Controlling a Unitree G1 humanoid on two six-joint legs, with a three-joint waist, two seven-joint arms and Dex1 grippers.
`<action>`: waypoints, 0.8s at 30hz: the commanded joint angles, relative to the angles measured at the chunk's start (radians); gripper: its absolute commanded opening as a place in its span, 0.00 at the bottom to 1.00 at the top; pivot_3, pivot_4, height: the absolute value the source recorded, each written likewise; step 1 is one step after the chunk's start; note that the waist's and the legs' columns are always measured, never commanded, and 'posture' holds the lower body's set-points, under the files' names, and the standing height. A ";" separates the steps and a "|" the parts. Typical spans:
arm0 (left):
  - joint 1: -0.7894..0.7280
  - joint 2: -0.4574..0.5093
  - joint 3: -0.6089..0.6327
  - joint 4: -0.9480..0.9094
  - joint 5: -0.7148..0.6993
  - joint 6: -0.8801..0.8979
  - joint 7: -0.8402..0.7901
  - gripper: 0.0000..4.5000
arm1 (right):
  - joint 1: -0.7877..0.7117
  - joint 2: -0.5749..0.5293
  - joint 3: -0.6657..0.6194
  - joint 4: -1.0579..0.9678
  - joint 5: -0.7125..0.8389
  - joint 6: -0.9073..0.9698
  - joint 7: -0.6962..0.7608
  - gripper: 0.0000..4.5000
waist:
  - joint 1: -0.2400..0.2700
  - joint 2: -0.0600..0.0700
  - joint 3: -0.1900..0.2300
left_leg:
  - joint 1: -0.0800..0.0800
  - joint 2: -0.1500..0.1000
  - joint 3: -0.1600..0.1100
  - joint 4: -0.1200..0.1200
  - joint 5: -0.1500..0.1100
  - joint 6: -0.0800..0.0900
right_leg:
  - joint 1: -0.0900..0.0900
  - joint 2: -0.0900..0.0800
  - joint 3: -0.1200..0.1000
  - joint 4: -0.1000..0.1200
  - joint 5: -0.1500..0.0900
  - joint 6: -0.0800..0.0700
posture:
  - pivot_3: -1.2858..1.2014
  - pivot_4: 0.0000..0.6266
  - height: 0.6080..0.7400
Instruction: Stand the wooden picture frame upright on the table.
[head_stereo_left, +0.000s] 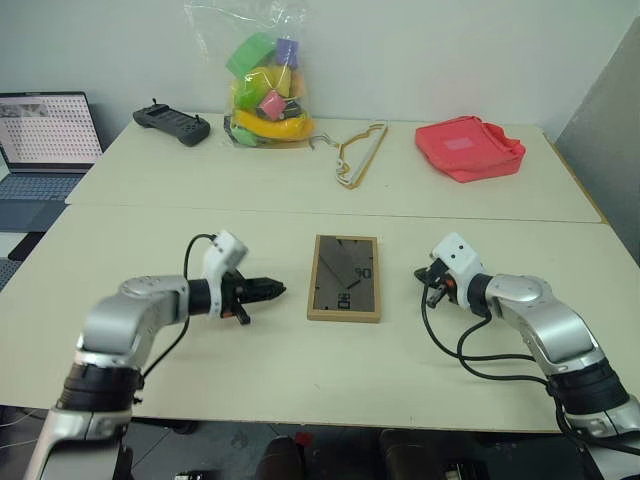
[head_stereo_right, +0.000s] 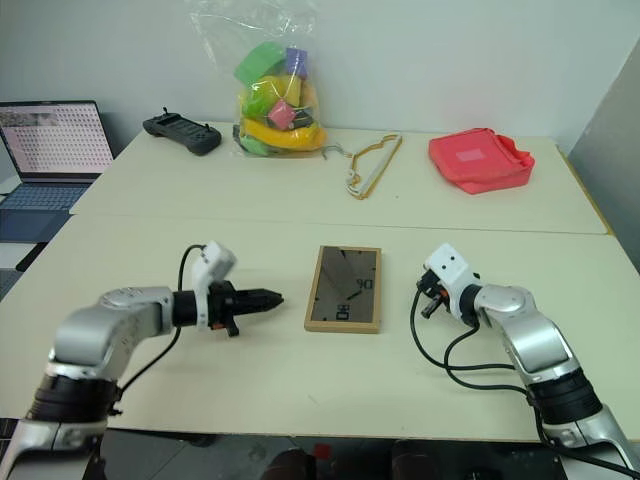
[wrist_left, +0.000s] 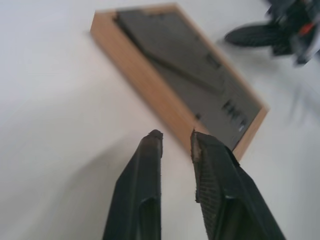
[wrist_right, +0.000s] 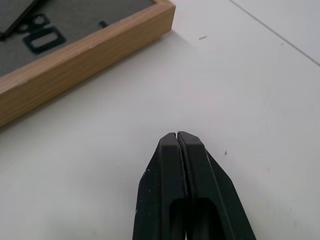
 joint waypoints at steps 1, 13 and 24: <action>-0.049 0.003 0.025 0.072 -0.125 0.286 -0.026 0.42 | -0.028 0.010 0.000 0.049 -0.021 -0.067 0.028 0.00 | -0.004 0.000 0.000 | 0.000 0.000 0.000 0.000 0.000 0.000 | 0.000 0.000 0.000 0.000 0.000 0.000 | 0.52 0.24 1.00; -0.075 -0.033 -0.135 0.229 -0.078 0.266 -0.010 0.97 | -0.007 0.120 0.044 -0.041 -0.021 0.008 0.028 0.00 | -0.020 0.000 0.000 | 0.002 0.000 -0.001 0.001 0.000 0.000 | 0.000 0.000 0.000 0.004 -0.001 -0.001 | 0.52 0.24 1.00; -0.075 -0.157 -0.152 0.259 -0.075 0.202 0.005 1.00 | -0.019 0.260 0.095 -0.068 -0.036 0.077 -0.018 0.00 | -0.009 0.002 -0.001 | 0.006 -0.001 -0.002 0.002 0.000 0.000 | 0.006 -0.001 -0.001 0.004 -0.001 -0.001 | 0.52 0.24 1.00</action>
